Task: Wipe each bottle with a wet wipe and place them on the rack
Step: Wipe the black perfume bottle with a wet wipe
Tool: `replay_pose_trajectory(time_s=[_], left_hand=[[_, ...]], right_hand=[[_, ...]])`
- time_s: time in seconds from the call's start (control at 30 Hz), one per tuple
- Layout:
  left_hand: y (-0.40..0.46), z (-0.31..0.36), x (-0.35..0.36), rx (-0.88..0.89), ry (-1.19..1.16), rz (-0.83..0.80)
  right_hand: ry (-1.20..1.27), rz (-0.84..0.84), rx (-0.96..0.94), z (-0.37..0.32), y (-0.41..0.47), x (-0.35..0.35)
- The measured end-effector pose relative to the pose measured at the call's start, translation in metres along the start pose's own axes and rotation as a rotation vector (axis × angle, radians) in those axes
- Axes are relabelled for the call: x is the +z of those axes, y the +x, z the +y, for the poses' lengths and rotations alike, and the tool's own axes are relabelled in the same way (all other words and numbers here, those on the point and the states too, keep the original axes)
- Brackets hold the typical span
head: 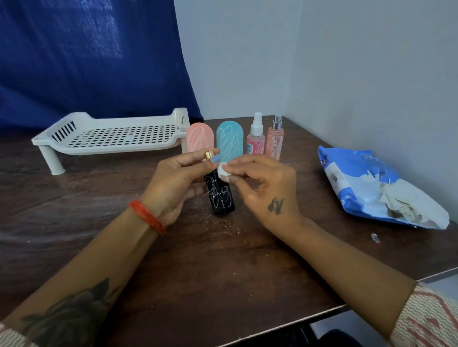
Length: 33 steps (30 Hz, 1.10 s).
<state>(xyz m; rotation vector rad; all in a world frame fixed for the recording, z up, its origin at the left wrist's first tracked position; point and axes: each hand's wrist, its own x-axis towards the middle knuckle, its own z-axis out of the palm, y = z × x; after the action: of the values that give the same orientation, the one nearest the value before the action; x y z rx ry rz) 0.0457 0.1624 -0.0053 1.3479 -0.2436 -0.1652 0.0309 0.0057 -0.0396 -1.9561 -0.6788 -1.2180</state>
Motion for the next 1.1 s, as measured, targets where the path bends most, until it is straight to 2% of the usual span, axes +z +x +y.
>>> replay_pose_trajectory(time_s=[0.2, 0.4, 0.57, 0.77, 0.87, 1.1], left_hand=[[0.0002, 0.0001, 0.0002, 0.002, 0.007, 0.003], [0.0023, -0.0008, -0.0024, 0.001, 0.026, 0.002], [0.0021, -0.0009, -0.0005, -0.002, 0.028, 0.011], [0.0038, -0.0005, -0.0039, -0.009, 0.047, 0.001], [0.0042, -0.0013, -0.0031, -0.002, 0.053, 0.013], [0.003, 0.0001, -0.0033, 0.0, 0.079, 0.021]], right_hand=[[-0.007, -0.077, -0.054, -0.0013, -0.0044, -0.0051], [-0.03, -0.037, 0.001, 0.0001, -0.0027, -0.0025], [0.025, -0.117, -0.094, -0.0035, -0.0038, -0.004], [-0.044, -0.092, -0.008, 0.0027, -0.0036, -0.0068], [-0.046, -0.085, -0.026, 0.0017, -0.0033, -0.0053], [0.022, -0.173, -0.02, -0.0025, -0.006, -0.0084]])
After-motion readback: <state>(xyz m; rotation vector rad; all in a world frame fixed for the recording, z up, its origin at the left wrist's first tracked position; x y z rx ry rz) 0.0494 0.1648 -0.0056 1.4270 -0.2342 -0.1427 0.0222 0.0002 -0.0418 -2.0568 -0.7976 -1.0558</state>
